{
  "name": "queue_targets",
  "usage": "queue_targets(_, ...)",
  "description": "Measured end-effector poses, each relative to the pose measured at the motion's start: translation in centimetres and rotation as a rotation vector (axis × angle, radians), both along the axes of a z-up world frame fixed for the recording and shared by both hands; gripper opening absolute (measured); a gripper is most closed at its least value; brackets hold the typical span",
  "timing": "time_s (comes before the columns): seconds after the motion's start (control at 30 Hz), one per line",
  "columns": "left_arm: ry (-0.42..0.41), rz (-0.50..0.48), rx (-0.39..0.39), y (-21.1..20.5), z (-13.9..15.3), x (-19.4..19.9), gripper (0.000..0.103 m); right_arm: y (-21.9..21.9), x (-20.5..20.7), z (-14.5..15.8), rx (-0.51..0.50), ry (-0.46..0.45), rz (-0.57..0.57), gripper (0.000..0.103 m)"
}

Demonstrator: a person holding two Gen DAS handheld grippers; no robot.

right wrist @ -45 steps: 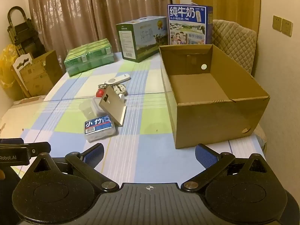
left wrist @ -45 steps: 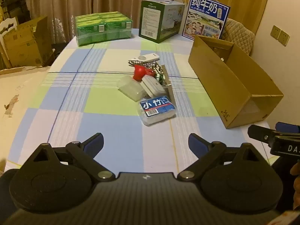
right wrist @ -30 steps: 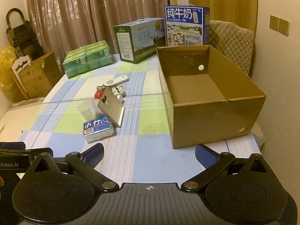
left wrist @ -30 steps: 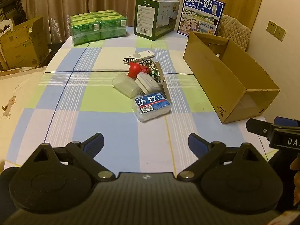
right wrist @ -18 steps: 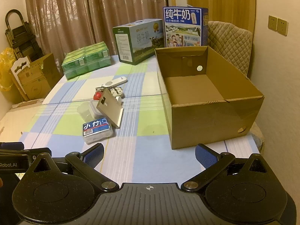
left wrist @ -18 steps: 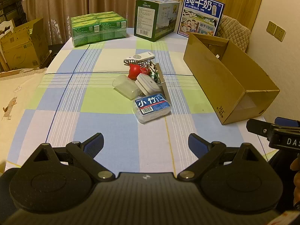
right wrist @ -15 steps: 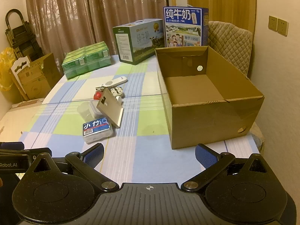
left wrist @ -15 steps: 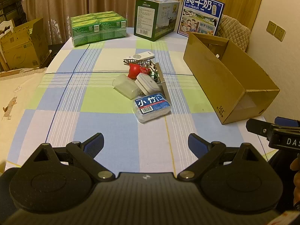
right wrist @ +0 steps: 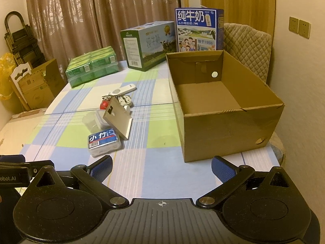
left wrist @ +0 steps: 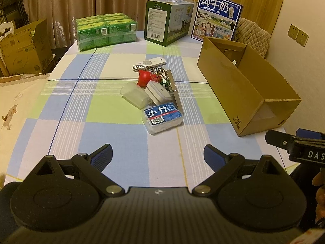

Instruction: Organize rigid objects

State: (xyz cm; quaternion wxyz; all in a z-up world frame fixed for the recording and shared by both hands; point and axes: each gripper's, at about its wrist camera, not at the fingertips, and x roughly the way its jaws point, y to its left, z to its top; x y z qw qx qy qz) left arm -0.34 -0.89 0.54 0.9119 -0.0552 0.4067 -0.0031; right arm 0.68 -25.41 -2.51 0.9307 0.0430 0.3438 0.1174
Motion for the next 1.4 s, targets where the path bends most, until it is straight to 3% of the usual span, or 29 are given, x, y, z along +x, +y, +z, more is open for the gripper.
queue_targets(1.4,0.001,-0.008,-0.007,0.28,0.14,0.22,0.094,0.29,-0.07,-0.33,-0.002,0.003,0.006,0.101)
